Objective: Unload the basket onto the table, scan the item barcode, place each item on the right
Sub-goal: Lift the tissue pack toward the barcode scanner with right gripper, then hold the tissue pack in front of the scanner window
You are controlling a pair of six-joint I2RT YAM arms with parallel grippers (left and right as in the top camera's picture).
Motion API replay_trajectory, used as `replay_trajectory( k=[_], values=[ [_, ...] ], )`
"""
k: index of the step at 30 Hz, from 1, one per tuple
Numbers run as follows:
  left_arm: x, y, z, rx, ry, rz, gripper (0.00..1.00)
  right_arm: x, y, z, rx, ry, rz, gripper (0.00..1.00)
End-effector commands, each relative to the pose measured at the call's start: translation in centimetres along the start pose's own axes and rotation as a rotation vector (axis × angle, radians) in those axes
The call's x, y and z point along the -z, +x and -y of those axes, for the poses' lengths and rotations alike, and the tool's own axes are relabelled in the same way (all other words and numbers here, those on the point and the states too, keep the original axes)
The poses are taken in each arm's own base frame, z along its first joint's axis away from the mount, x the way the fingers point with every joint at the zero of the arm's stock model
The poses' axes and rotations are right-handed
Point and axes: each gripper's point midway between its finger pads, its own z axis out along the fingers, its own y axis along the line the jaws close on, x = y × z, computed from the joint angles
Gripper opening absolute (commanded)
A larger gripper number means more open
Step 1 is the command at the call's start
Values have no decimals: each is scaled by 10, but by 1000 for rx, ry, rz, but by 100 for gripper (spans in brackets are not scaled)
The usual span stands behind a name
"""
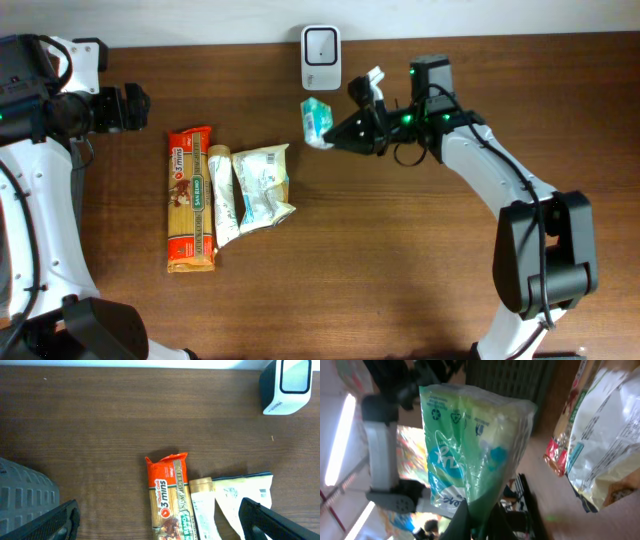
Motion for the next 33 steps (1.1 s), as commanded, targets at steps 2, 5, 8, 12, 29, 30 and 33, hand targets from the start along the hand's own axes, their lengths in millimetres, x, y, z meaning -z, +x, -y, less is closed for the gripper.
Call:
replay_trajectory(
  k=[2, 5, 8, 12, 29, 30, 33],
  values=[
    [11, -5, 0, -19, -1, 28, 99, 10, -9, -19, -80, -22, 4, 4],
    [11, -5, 0, -19, -1, 28, 99, 10, -14, -27, -12, -24, 5, 4],
    [11, -5, 0, -19, -1, 28, 99, 10, -22, -46, 119, -29, 8, 4],
    [11, -5, 0, -19, -1, 28, 99, 12, -22, -100, 351, -39, 12, 4],
    [11, -5, 0, -19, -1, 28, 99, 66, -40, 131, 91, 820, 250, 4],
    [11, -5, 0, -19, -1, 28, 99, 73, -42, 128, 99, 885, 248, 4],
    [11, -5, 0, -19, -1, 28, 99, 109, -70, 86, 194, 1286, 305, 4]
  ],
)
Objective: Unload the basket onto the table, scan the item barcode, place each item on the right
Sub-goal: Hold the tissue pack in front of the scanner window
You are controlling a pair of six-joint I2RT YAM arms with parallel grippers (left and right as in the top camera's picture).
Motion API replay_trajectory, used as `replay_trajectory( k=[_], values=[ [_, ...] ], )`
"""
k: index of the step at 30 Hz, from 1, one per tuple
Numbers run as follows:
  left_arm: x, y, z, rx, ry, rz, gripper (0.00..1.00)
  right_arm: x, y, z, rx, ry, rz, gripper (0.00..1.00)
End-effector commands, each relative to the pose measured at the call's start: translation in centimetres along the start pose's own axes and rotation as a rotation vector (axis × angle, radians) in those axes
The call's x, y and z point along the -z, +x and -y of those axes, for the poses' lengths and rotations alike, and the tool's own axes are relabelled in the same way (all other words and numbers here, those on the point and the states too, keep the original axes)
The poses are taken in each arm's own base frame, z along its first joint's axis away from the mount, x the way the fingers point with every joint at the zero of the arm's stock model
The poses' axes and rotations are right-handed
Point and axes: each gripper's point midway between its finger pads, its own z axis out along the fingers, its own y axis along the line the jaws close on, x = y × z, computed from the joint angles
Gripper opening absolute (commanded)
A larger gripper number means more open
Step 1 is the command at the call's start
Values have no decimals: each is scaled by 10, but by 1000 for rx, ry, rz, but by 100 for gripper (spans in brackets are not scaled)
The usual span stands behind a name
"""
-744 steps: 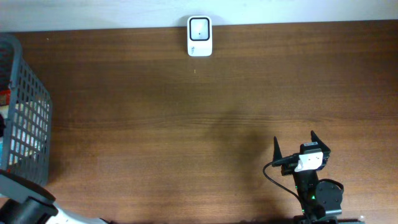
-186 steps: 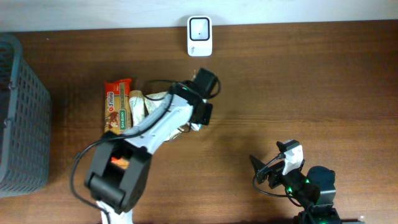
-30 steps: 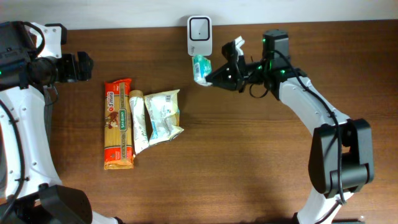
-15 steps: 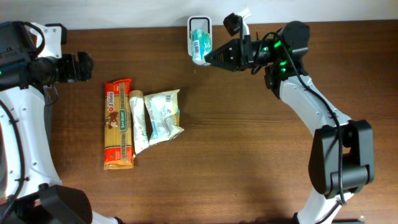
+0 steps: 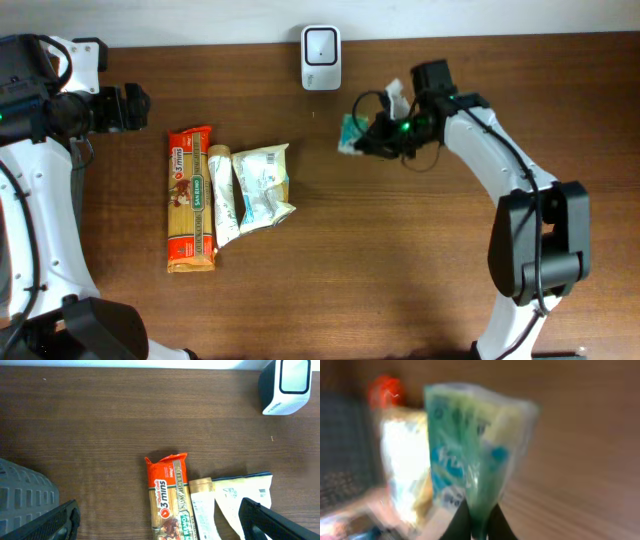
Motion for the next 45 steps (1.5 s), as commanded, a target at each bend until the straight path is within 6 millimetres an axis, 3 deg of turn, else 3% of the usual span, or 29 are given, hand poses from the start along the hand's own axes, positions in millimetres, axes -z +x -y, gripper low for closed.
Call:
replay_trajectory(
  k=[1, 2, 4, 6, 10, 14, 16, 21, 24, 38, 45],
  values=[
    [11, -5, 0, -19, -3, 28, 99, 67, -66, -11, 274, 488, 267, 4],
    [11, -5, 0, -19, -3, 28, 99, 89, -83, -27, 366, 628, 356, 4],
    [11, -5, 0, -19, -3, 28, 99, 110, -107, -51, 534, 828, 490, 4],
    [11, -5, 0, -19, -3, 28, 99, 113, -127, -73, 684, 982, 584, 4],
    [11, -5, 0, -19, -3, 28, 99, 84, -177, -103, 994, 1140, 690, 4],
    [11, -5, 0, -19, -3, 28, 99, 50, -205, -100, 1180, 1248, 711, 4],
    [11, -5, 0, -19, -3, 28, 99, 21, -214, -92, 1280, 1279, 687, 4],
    [11, -5, 0, -19, -3, 28, 99, -43, -214, -53, 1346, 1273, 607, 4],
    [11, -5, 0, -19, -3, 28, 99, -61, -212, -34, 1356, 1277, 557, 4],
    [11, -5, 0, -19, -3, 28, 99, -61, -213, -35, 1362, 1267, 560, 4],
    [11, -5, 0, -19, -3, 28, 99, -28, -215, -59, 1357, 1266, 592, 4]
  ],
)
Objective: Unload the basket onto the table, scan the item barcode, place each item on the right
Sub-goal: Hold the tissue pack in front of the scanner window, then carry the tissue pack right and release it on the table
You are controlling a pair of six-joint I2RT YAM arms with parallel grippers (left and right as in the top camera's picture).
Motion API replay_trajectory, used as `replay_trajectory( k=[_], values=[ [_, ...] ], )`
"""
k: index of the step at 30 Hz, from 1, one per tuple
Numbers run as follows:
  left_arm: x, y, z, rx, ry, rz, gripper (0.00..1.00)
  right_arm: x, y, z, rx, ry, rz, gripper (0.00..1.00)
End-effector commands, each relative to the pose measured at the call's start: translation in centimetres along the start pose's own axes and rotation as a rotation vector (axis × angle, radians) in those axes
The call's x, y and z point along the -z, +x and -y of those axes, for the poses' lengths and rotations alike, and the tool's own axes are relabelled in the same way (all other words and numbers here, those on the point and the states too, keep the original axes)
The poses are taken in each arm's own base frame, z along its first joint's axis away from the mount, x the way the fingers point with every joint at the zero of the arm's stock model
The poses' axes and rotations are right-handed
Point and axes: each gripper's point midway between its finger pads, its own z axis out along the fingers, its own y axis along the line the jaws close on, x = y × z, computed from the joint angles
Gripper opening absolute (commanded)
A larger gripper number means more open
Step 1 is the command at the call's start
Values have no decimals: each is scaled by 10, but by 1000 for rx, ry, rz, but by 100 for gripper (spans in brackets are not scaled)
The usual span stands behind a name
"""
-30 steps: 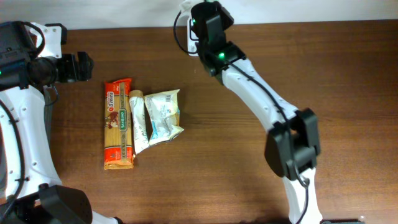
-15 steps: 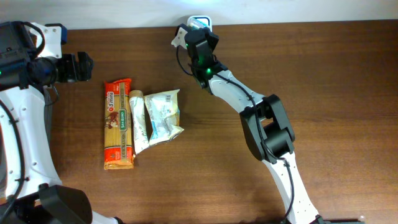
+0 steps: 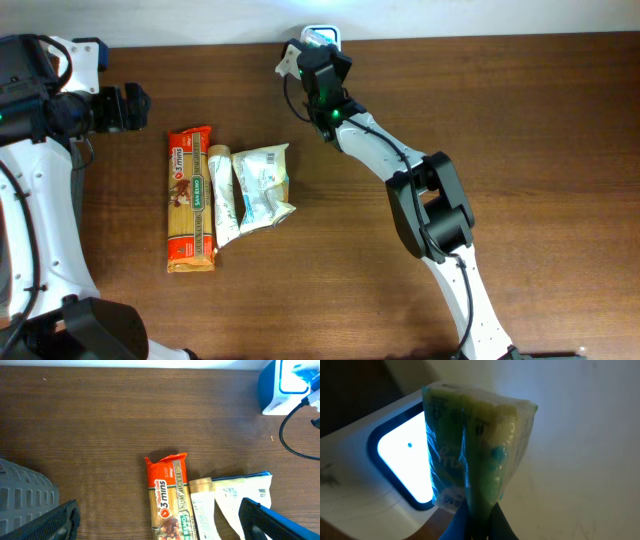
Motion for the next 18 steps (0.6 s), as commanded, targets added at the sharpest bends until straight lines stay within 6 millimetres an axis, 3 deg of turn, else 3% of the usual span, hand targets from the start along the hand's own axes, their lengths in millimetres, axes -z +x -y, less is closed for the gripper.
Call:
replay_trajectory(
  k=[1, 3, 6, 8, 11, 14, 15, 16, 18],
  values=[
    [11, -5, 0, -19, -3, 28, 99, 21, -13, 45, -21, 4, 34, 4],
    [11, -5, 0, -19, -3, 28, 99, 35, -17, 45, 9, -97, 68, 4],
    [11, -5, 0, -19, -3, 28, 99, 55, -23, 74, -146, -127, 98, 4],
    [11, -5, 0, -19, -3, 28, 99, 85, -31, 85, -199, -243, 147, 4],
    [11, -5, 0, -19, -3, 28, 99, 145, -28, 75, -378, -548, 149, 4],
    [11, -5, 0, -19, -4, 28, 99, 198, -4, 62, -654, -846, 10, 4],
    [11, -5, 0, -19, -3, 28, 99, 216, 18, 54, -742, -961, -104, 4],
    [11, -5, 0, -19, -3, 28, 99, 220, 32, 50, -775, -997, -172, 4],
    [11, -5, 0, -19, -3, 28, 99, 224, 90, 40, -826, -1048, -401, 4]
  ],
)
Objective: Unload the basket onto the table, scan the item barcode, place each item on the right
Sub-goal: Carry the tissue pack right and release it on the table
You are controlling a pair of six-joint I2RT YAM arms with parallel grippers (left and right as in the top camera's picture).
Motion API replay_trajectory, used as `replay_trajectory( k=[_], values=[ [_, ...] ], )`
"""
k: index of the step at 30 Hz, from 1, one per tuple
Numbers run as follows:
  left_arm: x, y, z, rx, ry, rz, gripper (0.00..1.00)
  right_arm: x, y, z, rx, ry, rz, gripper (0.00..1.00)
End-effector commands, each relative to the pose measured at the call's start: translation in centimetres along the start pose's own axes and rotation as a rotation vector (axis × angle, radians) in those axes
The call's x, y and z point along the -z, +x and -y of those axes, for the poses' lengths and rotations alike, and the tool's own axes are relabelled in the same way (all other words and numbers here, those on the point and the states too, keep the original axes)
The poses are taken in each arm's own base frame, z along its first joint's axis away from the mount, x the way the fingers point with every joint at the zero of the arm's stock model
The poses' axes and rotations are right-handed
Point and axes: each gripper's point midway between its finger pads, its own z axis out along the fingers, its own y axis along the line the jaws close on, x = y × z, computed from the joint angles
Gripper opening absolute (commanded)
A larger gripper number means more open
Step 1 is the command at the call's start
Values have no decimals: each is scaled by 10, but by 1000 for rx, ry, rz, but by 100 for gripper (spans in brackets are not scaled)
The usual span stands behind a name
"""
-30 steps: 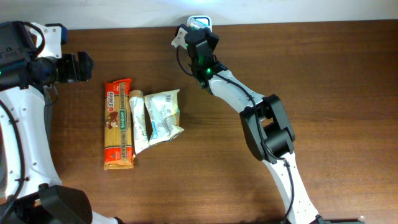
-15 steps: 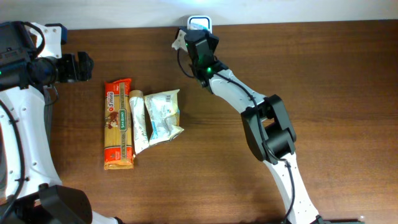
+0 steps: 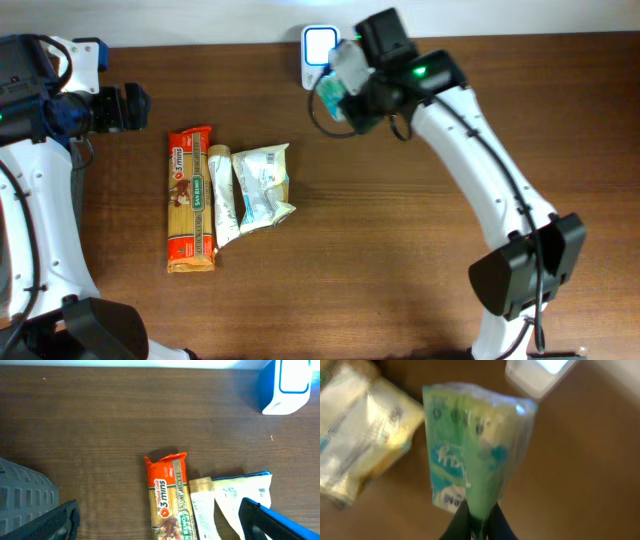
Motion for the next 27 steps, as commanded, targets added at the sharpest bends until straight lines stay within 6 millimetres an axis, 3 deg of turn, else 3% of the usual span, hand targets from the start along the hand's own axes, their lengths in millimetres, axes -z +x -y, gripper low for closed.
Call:
replay_trajectory(
  k=[1, 6, 10, 14, 16, 17, 20, 22, 24, 27],
  values=[
    [11, -5, 0, -19, -3, 28, 99, 5, 49, 26, -295, -81, -136, 4],
    [11, -5, 0, -19, -3, 27, 99, -24, 166, 101, -698, -52, -356, 4],
    [11, -5, 0, -19, -3, 27, 99, -45, 232, 130, -854, -36, -389, 4],
    [11, -5, 0, -19, -3, 27, 99, -47, 271, 154, -1044, 13, -378, 4],
    [11, -5, 0, -19, -3, 27, 99, -42, 281, 168, -1132, 37, -359, 8],
    [11, -5, 0, -19, -3, 28, 99, -38, 288, 174, -1166, 44, -353, 14],
    [11, -5, 0, -19, -3, 28, 99, -34, 294, 168, -1156, 23, -383, 48],
    [11, -5, 0, -19, -3, 27, 99, -31, 295, 161, -1146, 6, -411, 61],
    [11, -5, 0, -19, -3, 27, 99, -23, 286, 154, -1117, -17, -434, 67],
    [11, -5, 0, -19, -3, 27, 99, -3, 244, 146, -1042, -41, -413, 71]
  ],
)
